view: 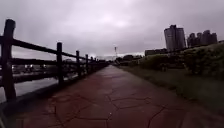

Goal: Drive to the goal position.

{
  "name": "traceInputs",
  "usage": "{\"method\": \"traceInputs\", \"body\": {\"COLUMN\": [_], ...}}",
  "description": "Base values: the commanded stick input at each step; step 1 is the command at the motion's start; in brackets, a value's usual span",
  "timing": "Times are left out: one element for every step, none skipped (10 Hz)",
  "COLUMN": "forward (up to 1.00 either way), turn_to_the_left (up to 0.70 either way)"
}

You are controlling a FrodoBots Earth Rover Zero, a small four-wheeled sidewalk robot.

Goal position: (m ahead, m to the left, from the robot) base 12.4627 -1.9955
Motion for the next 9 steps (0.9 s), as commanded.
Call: {"method": "traceInputs", "body": {"forward": [1.0,1.0,1.0,1.0,1.0,1.0,1.0,1.0,1.0], "turn_to_the_left": [0.0,0.08,0.2,0.33,0.18,0.0,0.0,0.0,0.0]}}
